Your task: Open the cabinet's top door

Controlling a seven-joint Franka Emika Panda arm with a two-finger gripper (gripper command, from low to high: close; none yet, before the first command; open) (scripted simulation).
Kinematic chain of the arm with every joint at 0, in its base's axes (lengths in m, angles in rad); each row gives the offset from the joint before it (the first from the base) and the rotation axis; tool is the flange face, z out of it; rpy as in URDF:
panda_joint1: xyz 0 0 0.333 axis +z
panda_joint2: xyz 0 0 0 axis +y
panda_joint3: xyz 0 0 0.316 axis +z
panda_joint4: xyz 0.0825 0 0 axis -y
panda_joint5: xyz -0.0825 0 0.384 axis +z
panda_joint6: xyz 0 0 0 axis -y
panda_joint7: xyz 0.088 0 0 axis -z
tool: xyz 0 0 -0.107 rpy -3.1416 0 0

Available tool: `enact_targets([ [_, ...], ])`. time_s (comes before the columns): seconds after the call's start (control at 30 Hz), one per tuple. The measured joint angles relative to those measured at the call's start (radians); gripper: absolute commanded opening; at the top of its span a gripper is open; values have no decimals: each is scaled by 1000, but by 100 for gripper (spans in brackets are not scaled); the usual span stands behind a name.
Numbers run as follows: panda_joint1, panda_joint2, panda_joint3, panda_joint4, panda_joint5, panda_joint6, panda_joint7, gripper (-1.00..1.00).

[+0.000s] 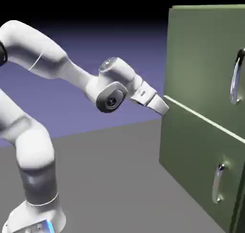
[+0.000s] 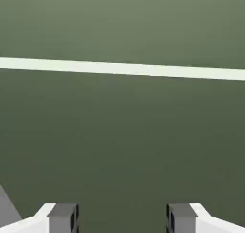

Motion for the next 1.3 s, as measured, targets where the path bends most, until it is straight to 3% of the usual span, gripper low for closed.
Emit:
enact_targets([
  [1.3, 572, -237, -716, 500, -1696, 133, 1201, 0],
])
